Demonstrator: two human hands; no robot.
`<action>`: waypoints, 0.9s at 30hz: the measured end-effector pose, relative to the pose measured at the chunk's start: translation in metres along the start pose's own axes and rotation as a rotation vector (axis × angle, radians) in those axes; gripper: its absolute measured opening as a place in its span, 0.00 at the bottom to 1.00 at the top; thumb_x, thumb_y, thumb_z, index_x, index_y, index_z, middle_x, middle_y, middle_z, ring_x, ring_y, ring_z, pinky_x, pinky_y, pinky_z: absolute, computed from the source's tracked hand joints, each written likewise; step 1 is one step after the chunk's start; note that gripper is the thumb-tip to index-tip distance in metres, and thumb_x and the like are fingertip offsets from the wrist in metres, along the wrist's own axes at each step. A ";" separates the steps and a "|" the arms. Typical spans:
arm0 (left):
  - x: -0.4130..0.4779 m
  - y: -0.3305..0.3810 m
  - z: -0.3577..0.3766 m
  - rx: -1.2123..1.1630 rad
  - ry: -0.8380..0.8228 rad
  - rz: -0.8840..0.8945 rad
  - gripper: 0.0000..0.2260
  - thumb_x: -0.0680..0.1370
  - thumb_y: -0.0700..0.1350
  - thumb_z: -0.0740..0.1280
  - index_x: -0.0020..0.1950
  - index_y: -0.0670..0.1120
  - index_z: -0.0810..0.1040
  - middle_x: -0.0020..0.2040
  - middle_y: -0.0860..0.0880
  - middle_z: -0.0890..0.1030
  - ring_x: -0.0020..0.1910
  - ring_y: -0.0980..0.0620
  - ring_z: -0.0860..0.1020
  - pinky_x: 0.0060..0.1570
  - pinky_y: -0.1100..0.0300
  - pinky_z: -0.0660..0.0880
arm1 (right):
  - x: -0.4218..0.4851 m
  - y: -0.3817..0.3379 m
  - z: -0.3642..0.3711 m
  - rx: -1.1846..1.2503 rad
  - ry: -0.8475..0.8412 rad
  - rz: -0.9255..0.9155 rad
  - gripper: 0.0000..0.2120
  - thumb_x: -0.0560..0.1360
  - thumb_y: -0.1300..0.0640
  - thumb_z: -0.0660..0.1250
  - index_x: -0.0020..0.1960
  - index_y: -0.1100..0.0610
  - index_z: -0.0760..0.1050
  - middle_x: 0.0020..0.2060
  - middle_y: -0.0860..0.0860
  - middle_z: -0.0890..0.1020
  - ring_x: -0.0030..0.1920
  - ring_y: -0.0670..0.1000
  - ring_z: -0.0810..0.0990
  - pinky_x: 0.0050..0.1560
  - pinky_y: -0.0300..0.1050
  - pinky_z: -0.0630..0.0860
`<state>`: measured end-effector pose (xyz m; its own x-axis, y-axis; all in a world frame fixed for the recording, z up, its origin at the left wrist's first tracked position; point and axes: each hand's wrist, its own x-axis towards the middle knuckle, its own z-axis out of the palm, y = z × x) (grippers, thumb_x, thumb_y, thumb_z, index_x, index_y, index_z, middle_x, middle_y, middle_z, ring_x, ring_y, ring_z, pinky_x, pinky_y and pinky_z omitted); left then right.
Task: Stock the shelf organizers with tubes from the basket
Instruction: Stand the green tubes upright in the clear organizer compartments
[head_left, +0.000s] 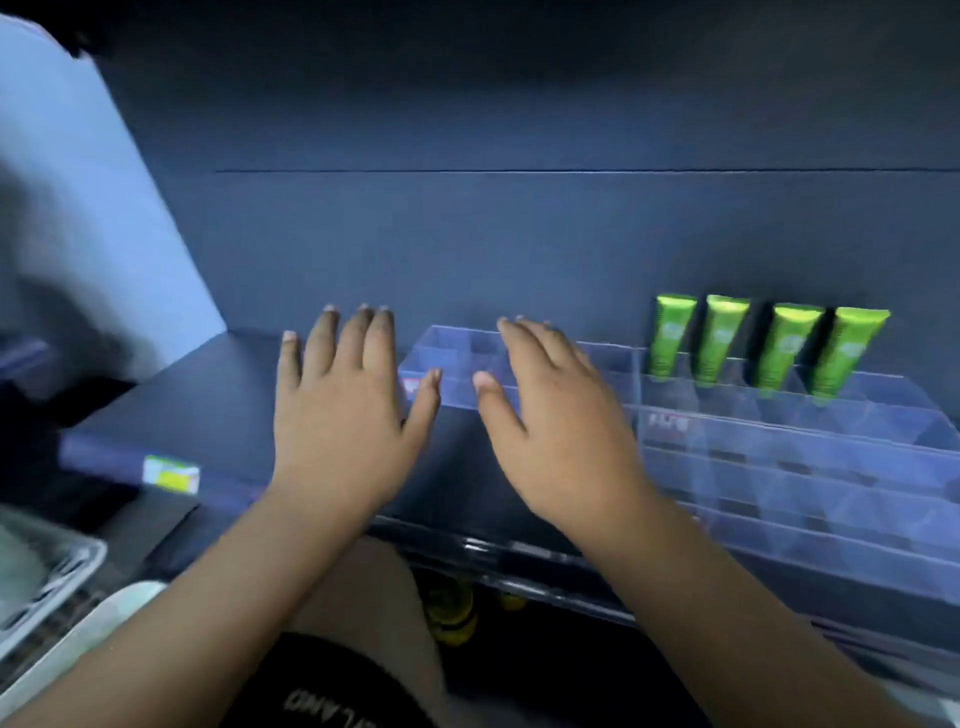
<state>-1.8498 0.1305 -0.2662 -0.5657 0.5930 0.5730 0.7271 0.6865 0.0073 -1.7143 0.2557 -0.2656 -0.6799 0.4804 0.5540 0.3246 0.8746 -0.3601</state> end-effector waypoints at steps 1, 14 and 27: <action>-0.018 -0.027 -0.006 0.028 -0.009 -0.038 0.32 0.81 0.63 0.54 0.76 0.41 0.67 0.74 0.43 0.73 0.76 0.38 0.65 0.74 0.37 0.60 | -0.002 -0.024 0.011 0.016 -0.027 -0.043 0.26 0.83 0.44 0.56 0.76 0.56 0.66 0.75 0.51 0.70 0.76 0.53 0.65 0.76 0.49 0.61; -0.260 -0.276 -0.025 0.164 -0.274 -0.602 0.32 0.82 0.65 0.53 0.77 0.43 0.63 0.76 0.44 0.69 0.77 0.39 0.62 0.75 0.40 0.61 | -0.092 -0.285 0.191 0.163 -0.557 -0.478 0.23 0.81 0.45 0.59 0.71 0.56 0.69 0.69 0.54 0.72 0.71 0.57 0.68 0.68 0.53 0.66; -0.380 -0.348 0.106 -0.156 -0.663 -1.053 0.24 0.82 0.57 0.60 0.72 0.43 0.69 0.70 0.43 0.74 0.71 0.39 0.69 0.65 0.45 0.70 | -0.114 -0.281 0.384 0.005 -1.118 -0.221 0.12 0.80 0.49 0.61 0.53 0.55 0.78 0.49 0.55 0.81 0.48 0.59 0.79 0.47 0.48 0.78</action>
<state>-1.9295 -0.2893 -0.5735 -0.9528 -0.0844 -0.2915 -0.1837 0.9249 0.3329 -1.9805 -0.0703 -0.5160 -0.9279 -0.0136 -0.3725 0.1235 0.9316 -0.3418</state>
